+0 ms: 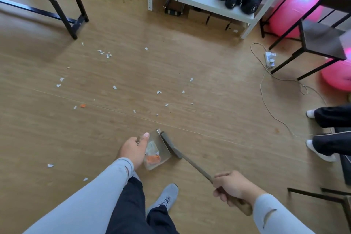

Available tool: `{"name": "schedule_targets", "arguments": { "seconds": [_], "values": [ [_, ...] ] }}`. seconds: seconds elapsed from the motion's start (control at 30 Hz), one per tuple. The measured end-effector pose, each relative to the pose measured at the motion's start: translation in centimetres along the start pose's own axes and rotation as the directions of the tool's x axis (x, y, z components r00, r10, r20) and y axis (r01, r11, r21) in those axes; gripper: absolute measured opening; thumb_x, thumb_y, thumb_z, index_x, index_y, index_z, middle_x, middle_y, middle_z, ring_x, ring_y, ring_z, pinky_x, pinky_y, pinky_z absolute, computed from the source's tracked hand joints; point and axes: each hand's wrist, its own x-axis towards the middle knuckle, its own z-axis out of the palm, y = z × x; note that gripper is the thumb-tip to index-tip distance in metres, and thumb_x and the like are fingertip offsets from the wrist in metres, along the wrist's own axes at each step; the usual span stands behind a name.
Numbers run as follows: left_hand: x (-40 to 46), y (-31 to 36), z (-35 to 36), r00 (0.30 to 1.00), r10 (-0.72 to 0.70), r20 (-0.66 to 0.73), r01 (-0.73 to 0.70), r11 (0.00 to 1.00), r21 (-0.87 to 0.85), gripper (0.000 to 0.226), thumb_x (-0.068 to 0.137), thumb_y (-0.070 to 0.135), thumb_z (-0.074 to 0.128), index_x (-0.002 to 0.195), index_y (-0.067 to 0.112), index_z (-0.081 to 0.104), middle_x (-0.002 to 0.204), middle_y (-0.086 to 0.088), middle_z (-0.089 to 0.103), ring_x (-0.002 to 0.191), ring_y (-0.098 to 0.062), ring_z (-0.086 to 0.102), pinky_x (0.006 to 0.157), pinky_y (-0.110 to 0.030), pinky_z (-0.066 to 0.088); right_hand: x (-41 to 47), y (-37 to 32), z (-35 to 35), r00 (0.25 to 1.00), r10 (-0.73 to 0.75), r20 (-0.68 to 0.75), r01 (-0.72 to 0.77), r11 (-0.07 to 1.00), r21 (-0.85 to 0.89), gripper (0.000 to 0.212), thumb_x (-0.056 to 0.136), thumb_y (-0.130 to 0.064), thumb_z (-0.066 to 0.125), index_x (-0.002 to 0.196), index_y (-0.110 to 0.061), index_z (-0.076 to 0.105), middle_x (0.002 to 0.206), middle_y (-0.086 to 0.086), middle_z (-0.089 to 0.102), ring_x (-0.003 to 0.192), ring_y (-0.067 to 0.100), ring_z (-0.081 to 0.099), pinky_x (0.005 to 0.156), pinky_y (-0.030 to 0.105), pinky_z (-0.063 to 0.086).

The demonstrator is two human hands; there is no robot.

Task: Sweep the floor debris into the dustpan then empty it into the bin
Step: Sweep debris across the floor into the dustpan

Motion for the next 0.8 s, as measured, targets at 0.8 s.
{"name": "schedule_targets", "arguments": {
  "seconds": [0.8],
  "values": [
    [5.4,-0.5,-16.8,0.996,-0.079,0.039,0.086,0.962,-0.257,0.067,0.098,0.068,0.043,0.103,0.004,0.064,0.069,-0.008,0.067,0.052,-0.024,0.052,0.059,-0.034,0.046,-1.3,-15.0,0.4,0.977,-0.040,-0.209,0.053,0.997,0.057,0.019,0.089,-0.001,0.054,0.105,-0.001,0.064,0.060,0.017,0.065,0.038,0.021,0.044,0.043,0.019,0.031]
  ]
}}
